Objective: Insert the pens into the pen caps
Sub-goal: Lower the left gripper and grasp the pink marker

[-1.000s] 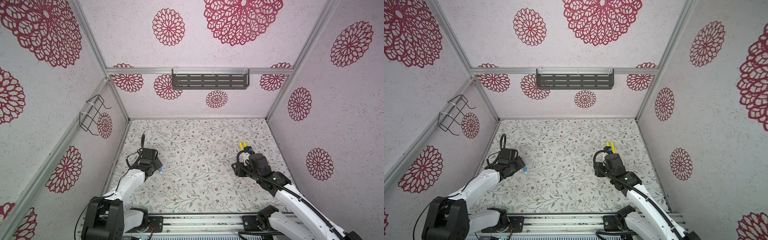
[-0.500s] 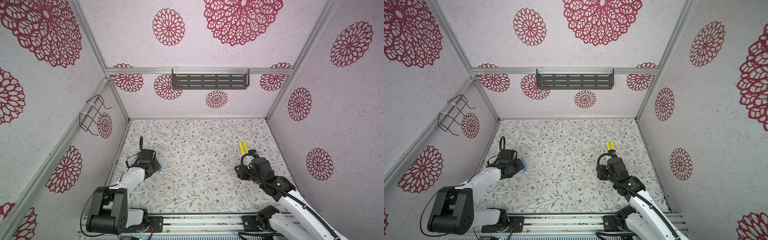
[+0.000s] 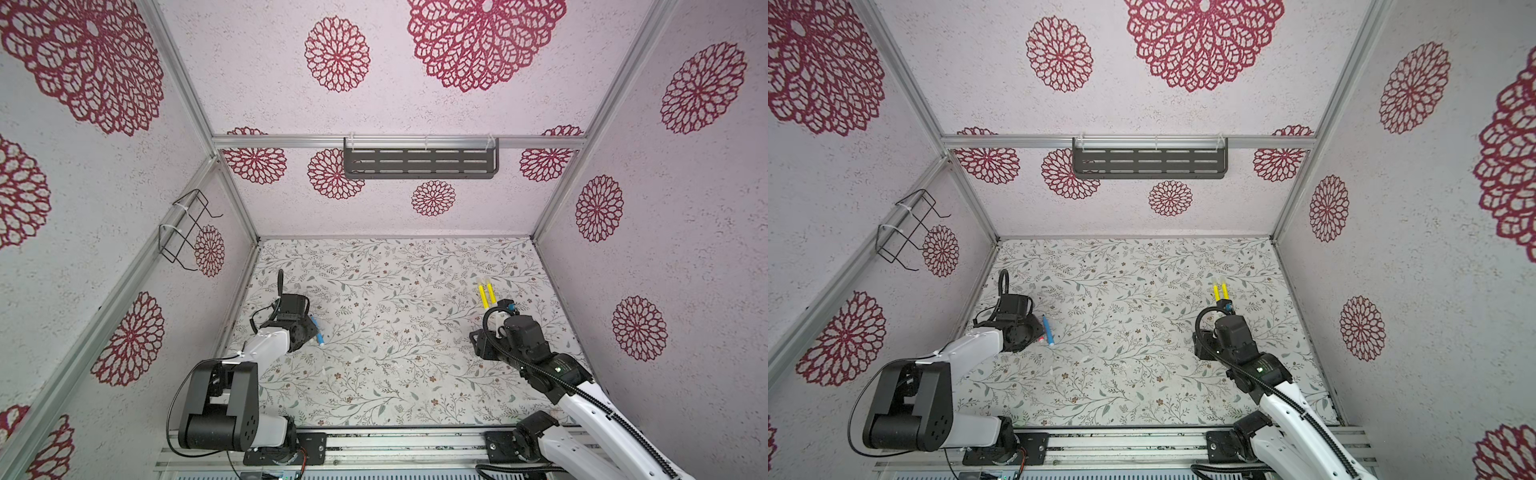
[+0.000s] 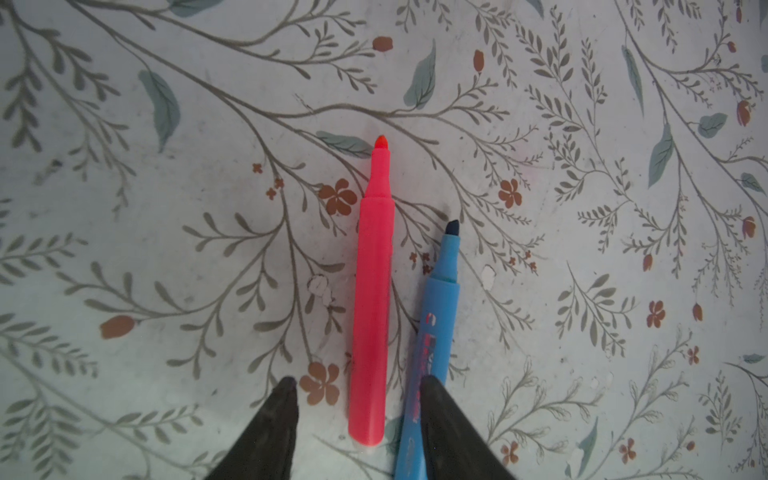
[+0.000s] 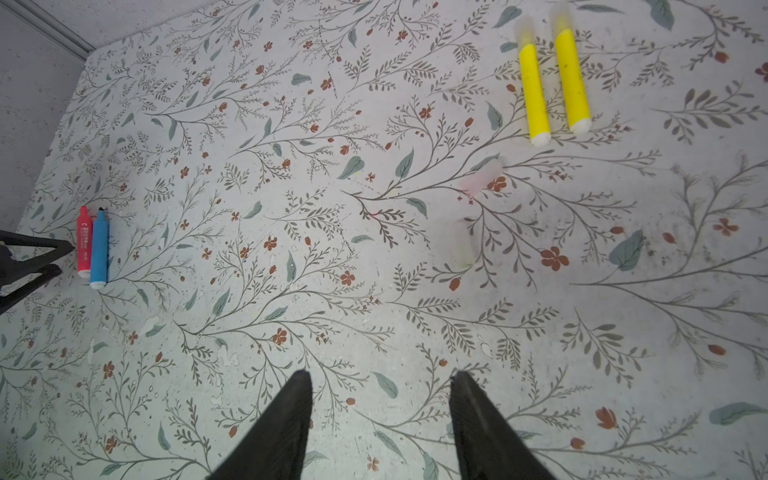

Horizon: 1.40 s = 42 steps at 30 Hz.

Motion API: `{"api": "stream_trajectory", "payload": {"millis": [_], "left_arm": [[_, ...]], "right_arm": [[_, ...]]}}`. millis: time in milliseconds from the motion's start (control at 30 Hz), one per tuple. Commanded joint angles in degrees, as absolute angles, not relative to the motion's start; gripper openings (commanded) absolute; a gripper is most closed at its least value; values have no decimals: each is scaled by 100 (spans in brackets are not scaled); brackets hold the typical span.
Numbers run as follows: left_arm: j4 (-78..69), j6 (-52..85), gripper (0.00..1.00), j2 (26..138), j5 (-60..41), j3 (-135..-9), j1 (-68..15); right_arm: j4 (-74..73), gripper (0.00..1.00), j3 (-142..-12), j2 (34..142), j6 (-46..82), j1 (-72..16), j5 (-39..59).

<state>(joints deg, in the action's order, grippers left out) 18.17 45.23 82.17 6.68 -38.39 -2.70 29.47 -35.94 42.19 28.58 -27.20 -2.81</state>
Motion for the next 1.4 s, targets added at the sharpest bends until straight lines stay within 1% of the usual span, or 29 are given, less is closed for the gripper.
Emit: {"api": "stream_trajectory", "payload": {"millis": [0,267,500,733,867,1100,1367], "left_arm": [[1731,4509,49,8395,669,-4037,-220],[1839,4518,47,8810,714,-4277,-211],[1906,4435,40,9027,642,-4368,-202],[1923,4447,38,9051,550,-4329,-193],[2003,4408,34,9060,512,-4371,-193],[2370,4377,34,9230,489,-4613,-175],[2712,4394,36,9365,406,-4806,-174]], "right_arm": [[2927,57,-3542,4101,2995,-2716,-356],[2929,56,-3494,3993,3074,-2723,-343],[2926,56,-3419,3843,3186,-2716,-320],[2972,56,-3479,3746,3241,-2718,-369],[2914,56,-3548,3659,3312,-2721,-395],[2952,55,-3787,3658,3366,-2720,-466],[2992,56,-3849,3565,3410,-2719,-482]]}}
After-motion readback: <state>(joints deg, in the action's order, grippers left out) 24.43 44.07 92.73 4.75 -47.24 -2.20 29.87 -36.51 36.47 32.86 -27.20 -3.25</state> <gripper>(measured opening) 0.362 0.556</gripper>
